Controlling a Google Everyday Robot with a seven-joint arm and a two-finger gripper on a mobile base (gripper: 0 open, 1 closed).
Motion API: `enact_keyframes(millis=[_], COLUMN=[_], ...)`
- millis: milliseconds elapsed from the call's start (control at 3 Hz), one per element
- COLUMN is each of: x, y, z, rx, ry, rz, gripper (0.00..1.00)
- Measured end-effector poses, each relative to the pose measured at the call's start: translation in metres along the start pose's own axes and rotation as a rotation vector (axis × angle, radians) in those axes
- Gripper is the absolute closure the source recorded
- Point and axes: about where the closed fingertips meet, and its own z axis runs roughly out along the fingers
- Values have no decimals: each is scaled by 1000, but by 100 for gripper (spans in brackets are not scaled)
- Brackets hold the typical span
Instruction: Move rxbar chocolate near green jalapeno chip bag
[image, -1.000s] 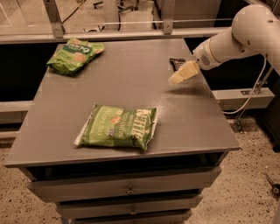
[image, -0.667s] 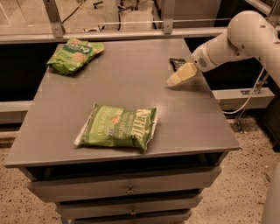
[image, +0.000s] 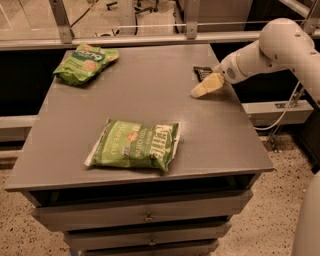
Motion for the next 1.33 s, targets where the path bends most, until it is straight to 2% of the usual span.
enact_keyframes(millis=[667, 1000, 1333], x=[-5, -6, -9], y=[0, 0, 0], z=[-2, -3, -5], rx=[-6, -6, -6], ry=[-7, -7, -8], rz=[-2, -2, -2], gripper=[84, 100, 100])
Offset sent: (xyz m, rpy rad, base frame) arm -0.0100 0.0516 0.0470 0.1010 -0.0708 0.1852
